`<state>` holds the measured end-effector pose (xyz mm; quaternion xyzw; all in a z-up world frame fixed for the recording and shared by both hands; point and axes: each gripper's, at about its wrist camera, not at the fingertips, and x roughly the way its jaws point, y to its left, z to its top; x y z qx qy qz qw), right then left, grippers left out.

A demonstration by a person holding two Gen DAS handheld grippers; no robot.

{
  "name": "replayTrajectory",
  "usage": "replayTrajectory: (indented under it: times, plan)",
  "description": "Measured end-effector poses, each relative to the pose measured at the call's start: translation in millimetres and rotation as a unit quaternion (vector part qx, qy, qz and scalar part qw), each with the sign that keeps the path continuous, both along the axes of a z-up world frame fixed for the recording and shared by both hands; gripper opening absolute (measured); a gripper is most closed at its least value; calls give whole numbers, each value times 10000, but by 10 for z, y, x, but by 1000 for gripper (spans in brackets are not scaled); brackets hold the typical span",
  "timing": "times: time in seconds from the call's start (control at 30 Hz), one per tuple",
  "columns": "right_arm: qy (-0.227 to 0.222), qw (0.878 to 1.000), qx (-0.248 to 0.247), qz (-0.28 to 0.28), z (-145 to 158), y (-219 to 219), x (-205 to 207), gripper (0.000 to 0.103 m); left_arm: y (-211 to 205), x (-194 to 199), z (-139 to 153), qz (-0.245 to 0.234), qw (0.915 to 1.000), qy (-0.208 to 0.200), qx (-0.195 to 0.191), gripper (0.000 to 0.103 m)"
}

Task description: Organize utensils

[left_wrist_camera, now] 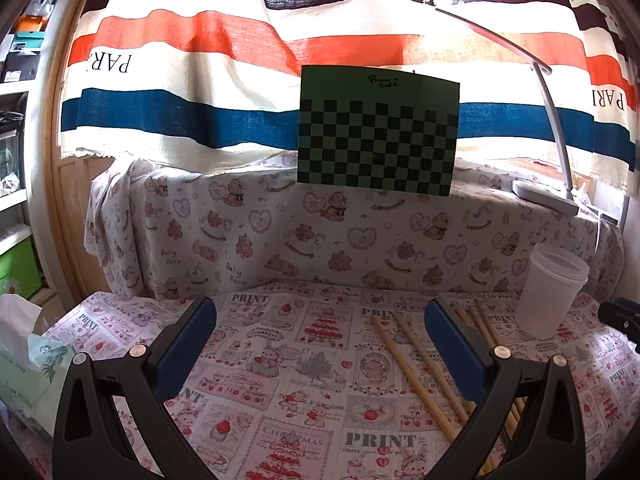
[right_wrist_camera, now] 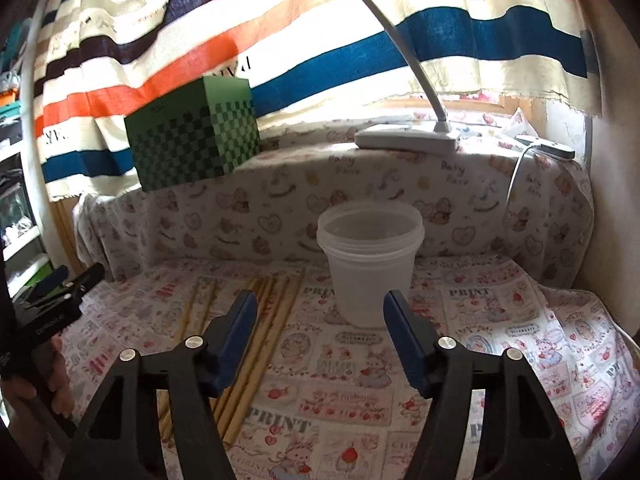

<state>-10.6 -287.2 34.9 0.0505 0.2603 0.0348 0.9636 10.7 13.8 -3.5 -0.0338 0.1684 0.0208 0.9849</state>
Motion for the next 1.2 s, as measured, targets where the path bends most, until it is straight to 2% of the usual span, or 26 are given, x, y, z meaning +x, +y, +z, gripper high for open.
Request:
replayTrajectory:
  times: [0.07,0.13,0.17,0.23,0.33,0.5,0.6,0.67,0.8,0.9,1.0,1.03,1.13,1.2]
  plan:
    - [477,9989,18,-29,-69,112,71,66,-15,2,1,-4,10000,4,36,103]
    - [952,9952,-234,-5,-142,282,152,66,-60,-2,5,-36,9999,-6,132,103]
    - [1155,9925,-392,2,-185,357,195,66,-81,-8,9,-53,9998,-27,177,103]
    - [1423,9890,-360,158,-256,447,282,66,-105,-39,21,-71,9997,-110,229,103]
    - [1822,9827,-278,187,-351,491,417,50,-109,-64,33,-25,9995,-169,252,103]
    - [2236,9738,142,381,-557,459,530,19,-101,-6,23,-54,9997,-15,239,103]
    - [2240,9731,270,476,-618,442,459,19,-88,29,10,-75,9997,70,202,103]
    - [2210,9732,117,627,-602,487,419,19,-81,40,2,-49,9998,98,187,103]
    - [2119,9750,-297,595,-592,598,353,19,-82,33,3,-42,9998,73,207,103]
    - [2043,9768,-631,141,-603,614,321,18,-85,0,13,-25,9997,-2,228,103]
    - [2042,9750,-858,172,-639,664,330,18,-101,2,15,-27,9996,-2,274,103]
    - [2039,9751,-852,184,-627,665,328,18,-110,1,15,-29,9996,9,289,103]
    - [2064,9776,-152,390,-545,565,296,18,-111,0,16,-15,9996,12,295,103]
    - [1962,9792,136,489,-476,488,262,18,-97,-10,19,14,9996,-13,269,103]
